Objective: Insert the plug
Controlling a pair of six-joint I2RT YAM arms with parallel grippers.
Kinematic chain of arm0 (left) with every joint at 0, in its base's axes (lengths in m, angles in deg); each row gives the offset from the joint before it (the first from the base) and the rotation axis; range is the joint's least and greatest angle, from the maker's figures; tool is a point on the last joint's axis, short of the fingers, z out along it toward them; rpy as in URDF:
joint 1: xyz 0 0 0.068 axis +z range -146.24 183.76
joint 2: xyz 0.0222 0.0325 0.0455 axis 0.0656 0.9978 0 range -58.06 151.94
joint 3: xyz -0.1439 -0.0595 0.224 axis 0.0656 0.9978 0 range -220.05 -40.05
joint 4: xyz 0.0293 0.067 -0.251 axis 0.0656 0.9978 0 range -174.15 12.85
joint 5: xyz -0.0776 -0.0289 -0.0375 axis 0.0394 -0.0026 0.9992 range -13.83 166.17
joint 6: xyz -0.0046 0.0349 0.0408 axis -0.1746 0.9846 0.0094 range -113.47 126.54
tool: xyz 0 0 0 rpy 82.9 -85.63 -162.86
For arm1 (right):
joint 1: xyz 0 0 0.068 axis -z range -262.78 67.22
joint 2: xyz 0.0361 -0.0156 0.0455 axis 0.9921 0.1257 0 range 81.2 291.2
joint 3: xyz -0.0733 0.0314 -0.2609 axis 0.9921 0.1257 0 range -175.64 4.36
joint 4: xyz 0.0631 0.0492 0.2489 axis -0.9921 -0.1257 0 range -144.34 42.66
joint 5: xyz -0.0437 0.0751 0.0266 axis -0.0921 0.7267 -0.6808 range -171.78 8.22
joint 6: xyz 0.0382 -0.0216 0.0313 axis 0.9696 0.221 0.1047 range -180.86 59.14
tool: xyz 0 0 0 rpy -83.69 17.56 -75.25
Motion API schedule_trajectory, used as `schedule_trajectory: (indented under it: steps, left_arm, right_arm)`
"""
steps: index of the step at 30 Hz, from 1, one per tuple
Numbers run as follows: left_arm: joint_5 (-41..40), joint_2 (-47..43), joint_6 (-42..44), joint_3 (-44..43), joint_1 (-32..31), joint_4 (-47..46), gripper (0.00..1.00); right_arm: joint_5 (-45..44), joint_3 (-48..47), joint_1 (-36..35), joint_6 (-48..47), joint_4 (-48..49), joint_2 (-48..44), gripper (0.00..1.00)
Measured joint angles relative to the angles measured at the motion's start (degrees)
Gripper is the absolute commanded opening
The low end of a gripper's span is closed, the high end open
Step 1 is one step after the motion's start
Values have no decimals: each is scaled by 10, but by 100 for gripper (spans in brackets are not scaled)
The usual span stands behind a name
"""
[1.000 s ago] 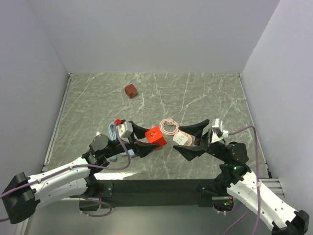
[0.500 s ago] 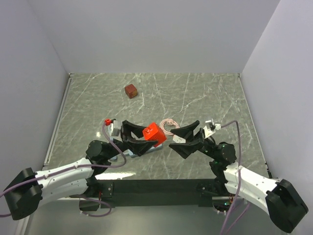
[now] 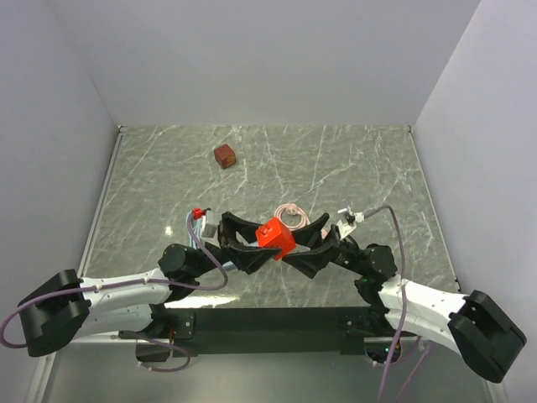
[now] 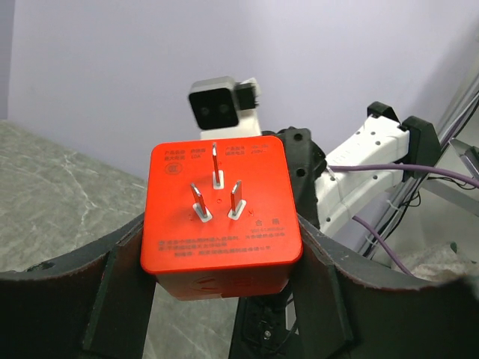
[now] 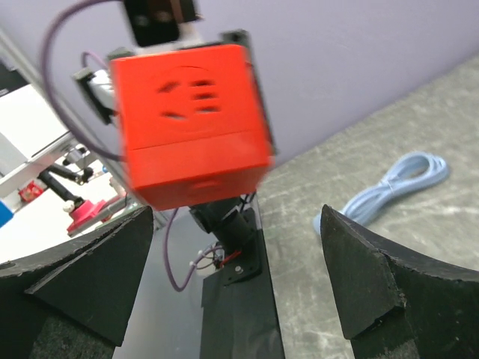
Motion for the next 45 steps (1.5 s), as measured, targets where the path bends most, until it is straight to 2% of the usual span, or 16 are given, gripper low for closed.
schedule_trajectory:
  steps: [12, 22, 34, 45]
  left_arm:
    - [-18, 0, 0, 2, -12, -4, 1]
    - [-43, 28, 3, 1, -40, -33, 1]
    - [-31, 25, 3, 0, -76, -24, 1]
    - [-29, 59, 8, -13, -83, -21, 1]
  right_arm:
    - [0, 25, -21, -42, 10, -108, 98]
    - [-10, 27, -21, -59, 11, -113, 99]
    - [-34, 30, -21, -71, 15, -141, 99]
    - [-34, 30, -29, -50, 32, -88, 100]
